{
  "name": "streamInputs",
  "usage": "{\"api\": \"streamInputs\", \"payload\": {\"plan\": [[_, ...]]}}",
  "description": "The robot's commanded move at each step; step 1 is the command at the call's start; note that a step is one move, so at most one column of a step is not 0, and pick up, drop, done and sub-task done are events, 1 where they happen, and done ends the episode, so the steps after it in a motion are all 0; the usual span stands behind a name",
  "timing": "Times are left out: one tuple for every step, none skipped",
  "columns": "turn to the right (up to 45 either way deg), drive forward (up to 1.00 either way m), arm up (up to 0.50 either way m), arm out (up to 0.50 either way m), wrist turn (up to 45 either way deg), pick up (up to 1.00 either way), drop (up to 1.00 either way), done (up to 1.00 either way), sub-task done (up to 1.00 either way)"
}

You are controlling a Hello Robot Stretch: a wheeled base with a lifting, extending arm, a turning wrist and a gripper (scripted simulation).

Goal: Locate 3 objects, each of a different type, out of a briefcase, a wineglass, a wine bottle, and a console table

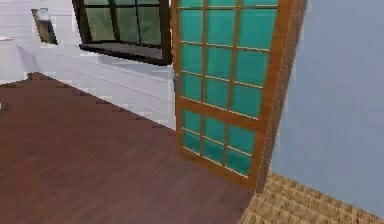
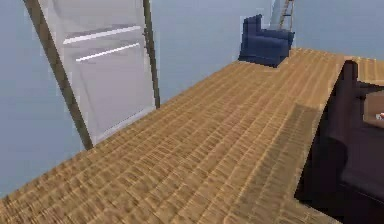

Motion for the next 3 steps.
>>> {"api": "streamInputs", "payload": {"plan": [[45.0, 0.0, 0.0, 0.0, 0.0, 0.0, 0.0, 0.0, 0.0], [36.0, 0.0, 0.0, 0.0, 0.0, 0.0, 0.0, 0.0, 0.0], [0.0, 0.1, 0.0, 0.0, 0.0, 0.0, 0.0, 0.0, 0.0]]}}
